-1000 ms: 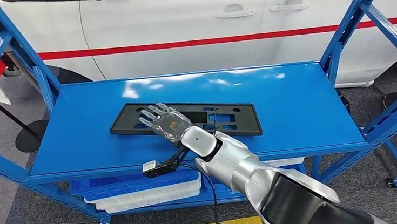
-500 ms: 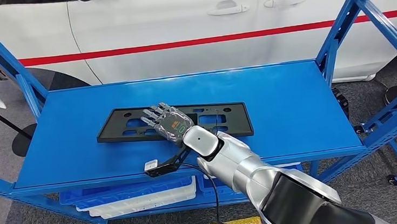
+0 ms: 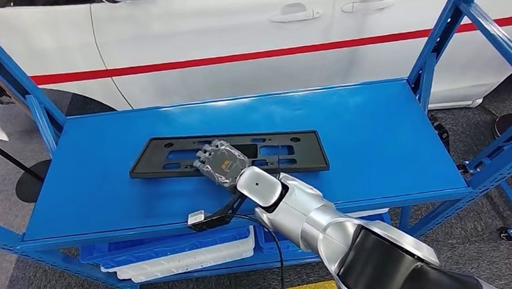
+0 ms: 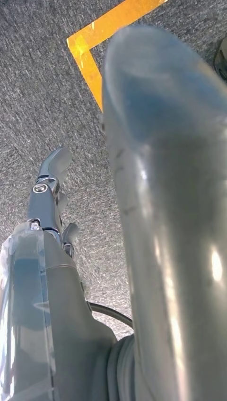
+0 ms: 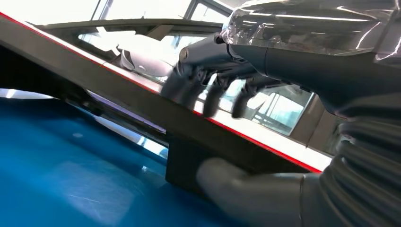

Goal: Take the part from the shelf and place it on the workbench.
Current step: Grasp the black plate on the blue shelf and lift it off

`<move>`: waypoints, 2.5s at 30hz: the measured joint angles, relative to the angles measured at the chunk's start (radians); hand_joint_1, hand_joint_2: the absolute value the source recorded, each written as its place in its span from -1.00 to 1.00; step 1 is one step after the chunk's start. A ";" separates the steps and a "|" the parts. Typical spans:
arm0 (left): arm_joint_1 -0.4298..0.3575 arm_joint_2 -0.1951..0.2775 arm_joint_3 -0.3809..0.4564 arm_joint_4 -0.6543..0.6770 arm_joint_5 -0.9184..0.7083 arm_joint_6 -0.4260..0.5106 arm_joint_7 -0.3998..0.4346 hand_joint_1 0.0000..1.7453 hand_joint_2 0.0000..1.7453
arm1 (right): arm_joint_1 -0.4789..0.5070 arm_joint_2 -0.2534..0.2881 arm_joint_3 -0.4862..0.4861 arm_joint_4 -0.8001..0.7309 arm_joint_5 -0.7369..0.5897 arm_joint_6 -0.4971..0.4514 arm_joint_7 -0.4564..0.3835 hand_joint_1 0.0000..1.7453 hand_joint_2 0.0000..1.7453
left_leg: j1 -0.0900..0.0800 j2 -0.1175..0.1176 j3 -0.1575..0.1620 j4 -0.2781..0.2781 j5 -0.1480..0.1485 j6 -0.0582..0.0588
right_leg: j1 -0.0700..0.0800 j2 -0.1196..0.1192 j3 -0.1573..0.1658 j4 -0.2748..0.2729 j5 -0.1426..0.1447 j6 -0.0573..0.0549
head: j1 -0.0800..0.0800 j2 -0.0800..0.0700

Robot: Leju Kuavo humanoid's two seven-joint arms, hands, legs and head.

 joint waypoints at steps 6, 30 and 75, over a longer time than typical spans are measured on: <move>0.001 0.000 0.000 0.000 0.006 0.001 0.000 -1.00 -1.00 | 0.001 0.000 -0.002 0.003 -0.012 0.010 -0.001 -1.00 1.00 | -0.001 0.000 0.000 0.001 0.000 0.000 | 0.000 0.000 0.001 -0.001 0.000 0.000 | 0.000 0.000; 0.003 0.001 0.004 0.000 0.001 0.006 -0.003 -1.00 -1.00 | 0.010 0.000 -0.012 0.004 0.032 -0.002 0.015 1.00 1.00 | -0.001 0.000 0.001 0.001 -0.001 0.001 | 0.000 0.000 0.002 -0.001 0.000 0.000 | 0.000 0.000; -0.001 0.001 -0.019 0.000 -0.062 0.083 -0.007 -1.00 1.00 | 0.021 -0.007 -0.018 -0.003 0.047 -0.012 0.012 1.00 1.00 | -0.001 0.000 0.002 0.002 -0.001 0.001 | 0.000 -0.001 0.003 -0.001 0.000 0.000 | 0.000 0.000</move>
